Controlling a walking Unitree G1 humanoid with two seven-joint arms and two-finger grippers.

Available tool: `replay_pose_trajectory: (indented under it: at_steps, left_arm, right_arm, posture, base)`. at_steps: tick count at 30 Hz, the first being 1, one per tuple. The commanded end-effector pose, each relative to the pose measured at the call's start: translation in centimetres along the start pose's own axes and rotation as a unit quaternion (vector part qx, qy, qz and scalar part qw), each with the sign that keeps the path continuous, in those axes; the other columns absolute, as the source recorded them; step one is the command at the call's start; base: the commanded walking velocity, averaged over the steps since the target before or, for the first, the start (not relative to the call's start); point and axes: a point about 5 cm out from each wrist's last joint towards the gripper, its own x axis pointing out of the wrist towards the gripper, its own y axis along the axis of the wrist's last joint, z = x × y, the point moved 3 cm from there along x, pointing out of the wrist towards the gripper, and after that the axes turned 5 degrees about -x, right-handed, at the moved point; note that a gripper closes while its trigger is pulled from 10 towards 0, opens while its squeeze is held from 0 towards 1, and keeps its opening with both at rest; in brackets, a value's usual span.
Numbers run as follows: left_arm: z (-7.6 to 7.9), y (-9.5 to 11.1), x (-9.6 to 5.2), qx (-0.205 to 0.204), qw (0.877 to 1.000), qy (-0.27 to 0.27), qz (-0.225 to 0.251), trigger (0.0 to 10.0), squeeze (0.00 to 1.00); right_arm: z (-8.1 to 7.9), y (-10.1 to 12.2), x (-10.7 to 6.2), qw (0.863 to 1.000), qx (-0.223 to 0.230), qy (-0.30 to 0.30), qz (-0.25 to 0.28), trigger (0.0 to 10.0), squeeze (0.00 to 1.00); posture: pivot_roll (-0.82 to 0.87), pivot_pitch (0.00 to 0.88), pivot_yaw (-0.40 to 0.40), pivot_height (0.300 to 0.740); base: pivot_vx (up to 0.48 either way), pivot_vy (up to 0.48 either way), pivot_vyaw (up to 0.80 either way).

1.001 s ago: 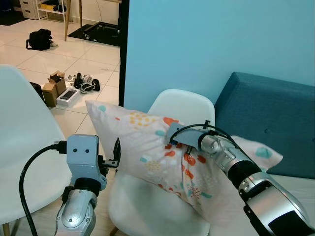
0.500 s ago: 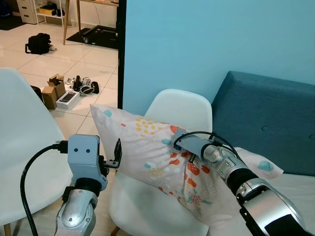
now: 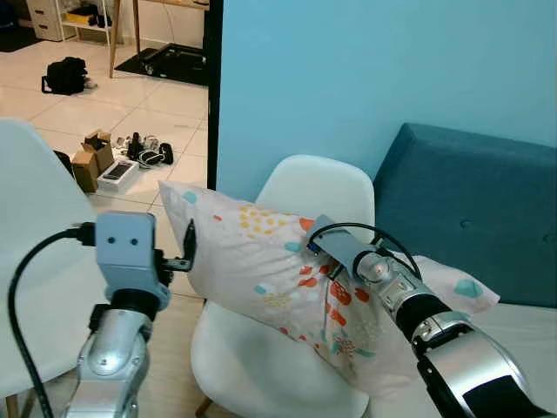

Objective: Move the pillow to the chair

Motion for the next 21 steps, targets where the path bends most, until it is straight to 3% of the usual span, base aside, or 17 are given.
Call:
replay_pose_trajectory:
  at_steps: [1,15,16,18,19,20,21]
  left_arm:
    - [0.2,-0.3,0.0,0.001,1.0,-0.007,-0.009,10.0,0.0]
    - [0.5,-0.3,-0.1,-0.004,1.0,-0.01,-0.013,10.0,0.0]
    - [0.4,-0.3,-0.1,-0.004,1.0,-0.01,-0.013,10.0,0.0]
    - [0.4,-0.3,-0.1,-0.004,1.0,-0.01,-0.013,10.0,0.0]
    - [0.4,-0.3,-0.1,-0.005,1.0,-0.011,-0.013,10.0,0.0]
    - [0.4,-0.3,-0.1,-0.006,1.0,-0.012,-0.013,10.0,0.0]
    - [0.4,-0.3,-0.1,-0.006,1.0,-0.013,-0.013,10.0,0.0]
  right_arm:
    - [0.5,-0.2,0.0,1.0,0.011,-0.01,-0.008,10.0,0.0]
    - [0.6,-0.5,0.0,0.999,0.023,-0.015,-0.016,10.0,0.0]
    - [1.1,-0.4,-0.1,0.999,0.028,-0.025,-0.012,10.0,0.51]
    - [1.4,-0.3,-0.1,0.999,0.032,-0.033,-0.01,10.0,0.51]
    - [1.6,-0.2,-0.1,0.999,0.038,-0.037,-0.007,10.0,0.91]
    - [1.9,-0.2,-0.1,0.998,0.042,-0.042,-0.006,10.0,1.0]
    - [2.0,-0.2,-0.1,0.998,0.044,-0.045,-0.005,10.0,1.0]
  posture:
    - [0.06,0.0,-0.133,0.651]
    - [0.06,0.0,-0.135,0.616]
    - [0.06,0.0,-0.135,0.616]
    - [0.06,0.0,-0.135,0.616]
    - [0.06,0.0,-0.135,0.616]
    - [0.06,0.0,-0.135,0.616]
    - [0.06,0.0,-0.135,0.616]
  base:
    - [0.0,0.0,0.0]
    - [0.0,0.0,0.0]
    - [0.0,0.0,0.0]
    - [0.0,0.0,0.0]
    - [0.0,0.0,0.0]
    - [0.0,0.0,0.0]
    - [0.0,0.0,0.0]
